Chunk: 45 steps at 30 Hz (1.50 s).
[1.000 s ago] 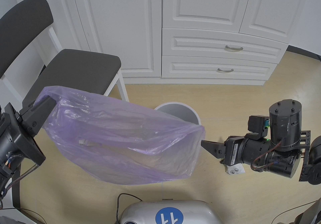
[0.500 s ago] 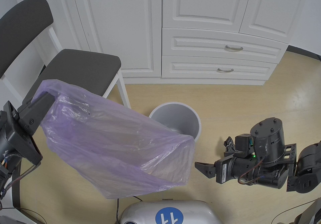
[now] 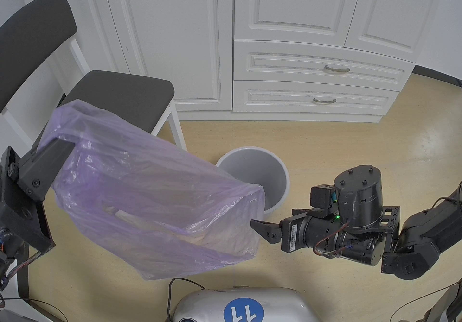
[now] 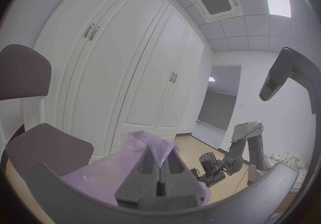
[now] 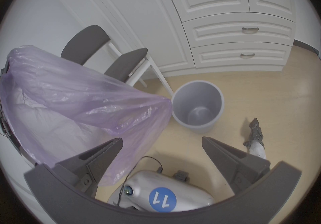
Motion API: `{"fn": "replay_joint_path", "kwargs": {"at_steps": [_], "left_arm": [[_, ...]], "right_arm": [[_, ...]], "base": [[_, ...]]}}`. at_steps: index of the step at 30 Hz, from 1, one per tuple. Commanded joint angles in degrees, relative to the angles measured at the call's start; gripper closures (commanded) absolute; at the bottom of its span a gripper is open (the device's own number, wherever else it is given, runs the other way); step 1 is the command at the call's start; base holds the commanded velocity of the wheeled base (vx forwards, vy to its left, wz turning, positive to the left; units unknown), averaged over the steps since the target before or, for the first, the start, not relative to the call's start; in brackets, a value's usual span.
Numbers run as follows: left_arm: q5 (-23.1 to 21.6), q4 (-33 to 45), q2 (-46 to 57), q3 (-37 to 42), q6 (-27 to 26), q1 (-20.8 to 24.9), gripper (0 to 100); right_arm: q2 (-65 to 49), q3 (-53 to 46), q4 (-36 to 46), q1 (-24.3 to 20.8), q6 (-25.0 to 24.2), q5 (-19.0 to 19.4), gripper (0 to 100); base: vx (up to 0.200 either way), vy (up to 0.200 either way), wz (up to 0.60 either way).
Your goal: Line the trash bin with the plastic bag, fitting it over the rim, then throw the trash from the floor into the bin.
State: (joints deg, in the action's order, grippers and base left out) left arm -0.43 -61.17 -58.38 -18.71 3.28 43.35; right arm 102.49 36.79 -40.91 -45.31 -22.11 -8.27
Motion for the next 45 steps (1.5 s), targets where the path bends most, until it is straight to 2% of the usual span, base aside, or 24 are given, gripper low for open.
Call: {"fn": "replay_joint_path", "kwargs": {"at_steps": [1,10,15,21,25,29,35,43,45], "left_arm": [[-1.0,-0.2,0.4,0.3,0.1,0.2,100],[-1.2,-0.3,0.5,1.0,0.1,0.3,100],[-1.2,-0.4,0.4,0.4,0.5,0.9,100],[-1.2,-1.5,0.2,0.3,0.9,0.9,100],[-1.2,-4.0,-0.2,0.3,2.1,0.9,100],[-1.6,-4.4,-0.3,0.3,3.0,0.9,100],[-2.0,-4.4,-0.2,0.5,3.0,1.1,100],[-2.0,-4.4,-0.2,0.6,3.0,1.8,100],[-2.0,-4.4,-0.3,0.7,3.0,1.8,100]], "right_arm": [[1.6,-0.1,-2.6,0.7,-0.1,-0.4,0],[2.9,0.2,-5.0,1.6,-1.4,0.1,0],[8.2,0.7,-12.3,1.5,-4.5,0.3,0],[10.8,1.1,-13.9,2.4,-5.7,1.1,0],[10.0,1.4,-14.0,3.3,-11.8,7.2,0],[10.5,1.0,-16.0,4.5,-14.3,10.7,0],[11.2,-2.3,-22.6,4.8,-14.0,13.3,0],[11.7,-3.6,-23.3,4.8,-13.7,14.9,0],[11.5,-5.0,-23.3,4.7,-13.1,16.4,0]], "base": [[0.0,0.0,0.0],[0.0,0.0,0.0],[0.0,0.0,0.0],[0.0,0.0,0.0],[0.0,0.0,0.0],[0.0,0.0,0.0],[0.0,0.0,0.0],[0.0,0.0,0.0],[0.0,0.0,0.0]]}}
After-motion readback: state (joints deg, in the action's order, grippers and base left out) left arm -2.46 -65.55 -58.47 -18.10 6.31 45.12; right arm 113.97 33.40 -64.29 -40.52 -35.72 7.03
